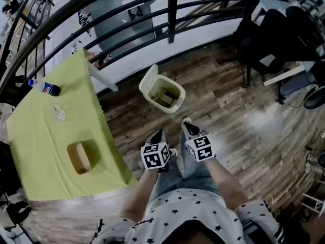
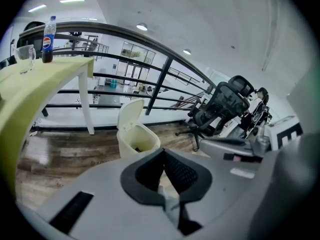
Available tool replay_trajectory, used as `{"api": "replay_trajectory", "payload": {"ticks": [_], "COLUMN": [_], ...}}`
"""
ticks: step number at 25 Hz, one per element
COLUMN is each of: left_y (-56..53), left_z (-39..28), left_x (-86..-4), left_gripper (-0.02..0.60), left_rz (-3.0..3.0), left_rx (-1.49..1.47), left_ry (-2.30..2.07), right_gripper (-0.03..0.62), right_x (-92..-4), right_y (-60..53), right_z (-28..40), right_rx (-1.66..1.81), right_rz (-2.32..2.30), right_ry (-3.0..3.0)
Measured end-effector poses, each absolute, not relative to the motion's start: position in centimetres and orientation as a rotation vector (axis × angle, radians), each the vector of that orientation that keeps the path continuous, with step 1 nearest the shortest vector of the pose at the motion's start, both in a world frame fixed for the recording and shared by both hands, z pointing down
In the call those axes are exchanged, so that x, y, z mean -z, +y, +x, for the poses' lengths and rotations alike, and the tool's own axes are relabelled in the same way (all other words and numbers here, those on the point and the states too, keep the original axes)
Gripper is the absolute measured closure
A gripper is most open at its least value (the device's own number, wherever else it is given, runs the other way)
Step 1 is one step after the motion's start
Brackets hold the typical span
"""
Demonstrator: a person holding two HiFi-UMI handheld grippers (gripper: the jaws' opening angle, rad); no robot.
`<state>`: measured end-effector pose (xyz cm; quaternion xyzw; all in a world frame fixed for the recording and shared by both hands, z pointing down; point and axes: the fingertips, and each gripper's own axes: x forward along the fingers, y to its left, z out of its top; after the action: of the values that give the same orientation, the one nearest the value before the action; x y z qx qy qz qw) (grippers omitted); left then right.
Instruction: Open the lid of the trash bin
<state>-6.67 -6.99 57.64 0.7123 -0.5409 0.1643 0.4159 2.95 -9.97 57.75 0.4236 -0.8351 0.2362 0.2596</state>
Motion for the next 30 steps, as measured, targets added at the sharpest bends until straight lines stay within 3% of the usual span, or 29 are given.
{"api": "replay_trajectory", "payload": {"ticks": [30], "left_y": [-1.6], "left_z": [-5.7], "left_x": [-47.6], "left_gripper": [0.571], "left_rz": [1.996], "left_rx": [-0.388], "left_ry": [-1.312], "right_gripper": [0.600], "right_x": [-45.8], "right_y": [-2.2], "right_z": [3.3], "right_rx": [-0.606], "right_rz": [1.220], "right_ry": [-2.362]}}
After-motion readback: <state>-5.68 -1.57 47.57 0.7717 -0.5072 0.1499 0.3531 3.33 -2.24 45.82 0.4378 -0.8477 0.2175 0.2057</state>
